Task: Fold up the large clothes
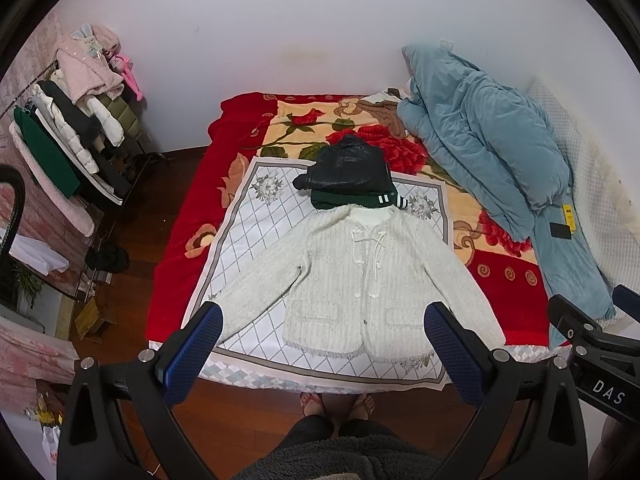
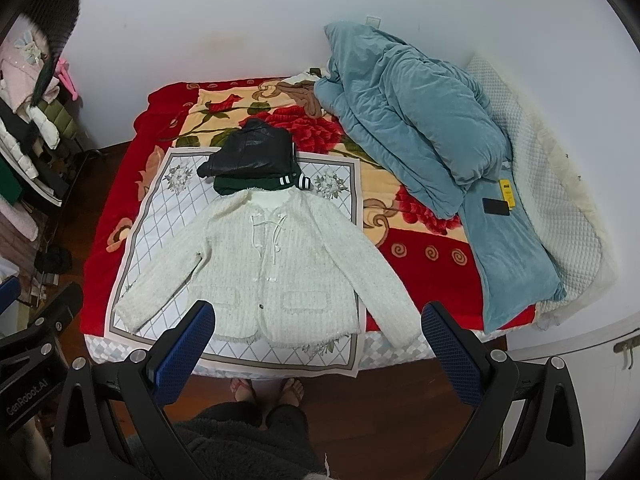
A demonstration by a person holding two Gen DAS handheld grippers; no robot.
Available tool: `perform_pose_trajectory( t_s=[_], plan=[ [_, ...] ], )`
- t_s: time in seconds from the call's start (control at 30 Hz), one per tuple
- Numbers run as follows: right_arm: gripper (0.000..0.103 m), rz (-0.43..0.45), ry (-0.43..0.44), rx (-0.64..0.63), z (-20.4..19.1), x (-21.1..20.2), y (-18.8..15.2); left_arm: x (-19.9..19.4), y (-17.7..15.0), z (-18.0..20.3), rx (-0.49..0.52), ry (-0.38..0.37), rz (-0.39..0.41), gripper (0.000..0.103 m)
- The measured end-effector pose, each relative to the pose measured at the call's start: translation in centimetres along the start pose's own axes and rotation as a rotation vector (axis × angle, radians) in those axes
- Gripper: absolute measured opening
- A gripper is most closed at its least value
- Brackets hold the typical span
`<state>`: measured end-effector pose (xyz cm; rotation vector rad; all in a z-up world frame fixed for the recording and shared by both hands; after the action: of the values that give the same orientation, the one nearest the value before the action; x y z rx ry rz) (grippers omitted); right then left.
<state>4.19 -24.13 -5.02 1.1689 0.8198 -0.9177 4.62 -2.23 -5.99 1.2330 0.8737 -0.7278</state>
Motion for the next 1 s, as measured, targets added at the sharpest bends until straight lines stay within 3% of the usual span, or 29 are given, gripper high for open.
perform_pose_trajectory(
  t_s=[0.53, 0.67, 0.77, 0.87, 0.9, 0.97, 1.0],
  plan=[
    [0.103, 0.005, 0.000, 0.000, -0.3, -0.4, 0.7, -0.1, 0.2, 0.4, 0.001, -0.004, 0.002, 0.103],
    [0.103, 0.001, 0.013, 0.014, -0.6, -0.1, 0.8, 0.7, 1.7, 1.3, 0.015, 0.003, 0.025, 0.103],
    [0.103, 0.014, 0.074, 0.076, -0.7, 2.2, 0.8, 2.9, 3.2, 1.2, 0.020, 0.036, 0.071, 0.103],
    [0.103, -0.049, 0.136, 0.227, 1.0, 7.5, -1.0, 6.7, 4.0, 1.4, 0.020, 0.051, 0.072, 0.103],
    [0.100, -0.072, 0.142, 0.286, 1.9, 9.4, -1.9, 8.3, 4.3, 1.9, 0.023, 0.049, 0.077, 0.103],
    [0.069, -0.109, 0.139, 0.410, 4.4, 13.8, -4.2, 11.2, 4.2, 2.2, 0.033, 0.071, 0.084, 0.103],
    [0.064, -0.131, 0.127, 0.461, 5.5, 15.8, -5.6, 13.3, 4.2, 3.2, 0.038, 0.075, 0.077, 0.103]
  ],
)
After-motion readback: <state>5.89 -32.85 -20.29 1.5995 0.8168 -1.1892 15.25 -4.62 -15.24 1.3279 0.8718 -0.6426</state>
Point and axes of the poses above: each gripper's, at about its wrist camera, not at the fingertips, and x roughly the way its jaws point, z to its right, y to its top, the point moved 8 cm from there along x, roughly the way its jaws point, and after that the axes turned 14 degrees about -x, right-handed, at the moved point
